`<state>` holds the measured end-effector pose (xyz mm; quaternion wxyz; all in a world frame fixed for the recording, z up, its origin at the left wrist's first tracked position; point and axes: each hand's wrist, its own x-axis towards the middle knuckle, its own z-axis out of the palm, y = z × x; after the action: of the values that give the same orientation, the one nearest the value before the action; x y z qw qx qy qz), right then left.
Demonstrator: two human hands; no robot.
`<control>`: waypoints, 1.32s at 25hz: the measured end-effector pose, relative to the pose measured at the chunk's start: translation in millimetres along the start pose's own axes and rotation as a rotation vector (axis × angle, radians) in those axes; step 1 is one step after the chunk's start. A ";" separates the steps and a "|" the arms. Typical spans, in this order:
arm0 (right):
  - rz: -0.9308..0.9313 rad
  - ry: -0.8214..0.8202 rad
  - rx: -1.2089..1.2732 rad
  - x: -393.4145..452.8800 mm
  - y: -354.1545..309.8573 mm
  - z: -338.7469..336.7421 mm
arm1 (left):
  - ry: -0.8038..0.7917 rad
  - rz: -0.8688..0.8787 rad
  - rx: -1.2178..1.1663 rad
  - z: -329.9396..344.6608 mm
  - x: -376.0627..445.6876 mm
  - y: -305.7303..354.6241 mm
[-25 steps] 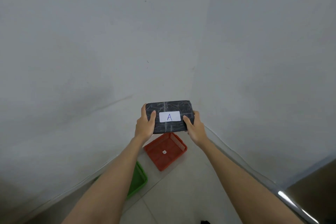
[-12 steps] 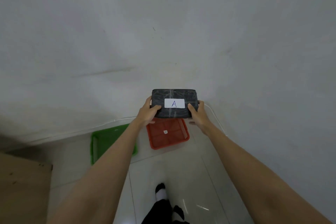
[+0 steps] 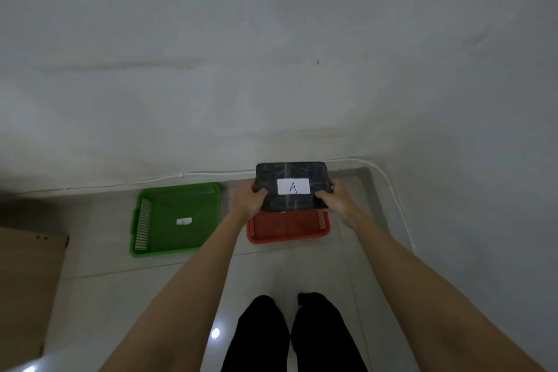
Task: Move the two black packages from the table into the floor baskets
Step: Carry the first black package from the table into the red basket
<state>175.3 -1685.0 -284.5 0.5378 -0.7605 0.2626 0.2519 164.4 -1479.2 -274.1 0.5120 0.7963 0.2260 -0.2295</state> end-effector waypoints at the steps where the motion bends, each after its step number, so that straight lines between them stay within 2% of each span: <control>1: 0.002 -0.012 -0.009 32.1 17.7 4.5 | 0.002 -0.018 -0.022 14.3 25.7 -19.1; 5: 0.018 -0.065 -0.100 152.0 96.8 33.7 | -0.013 -0.097 -0.005 64.5 126.1 -106.4; 9: 0.020 -0.078 -0.137 251.5 170.5 71.0 | -0.053 -0.088 0.127 103.6 220.8 -181.8; 14: 0.033 -0.169 -0.130 335.2 223.6 88.6 | -0.116 -0.078 0.222 140.5 309.4 -227.3; 18: 0.008 -0.232 -0.057 368.1 237.3 90.1 | -0.139 -0.077 0.248 158.9 339.4 -240.5; 21: -0.040 -0.275 -0.062 362.0 231.4 89.9 | -0.183 -0.044 0.229 163.0 339.4 -235.6; 25: -0.161 -0.260 -0.216 309.6 201.0 80.1 | -0.102 0.085 0.279 140.3 298.9 -200.4; 29: -0.249 -0.194 -0.409 230.1 126.4 52.5 | 0.003 0.152 0.308 86.4 222.1 -128.2; 33: -0.292 -0.182 -0.639 130.5 27.4 23.6 | 0.016 0.086 0.394 20.1 116.7 -39.7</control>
<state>250.5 -1687.1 -397.0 0.3242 -0.8942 0.0101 0.3085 230.5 -1468.3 -379.5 0.3537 0.8918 0.1467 -0.2408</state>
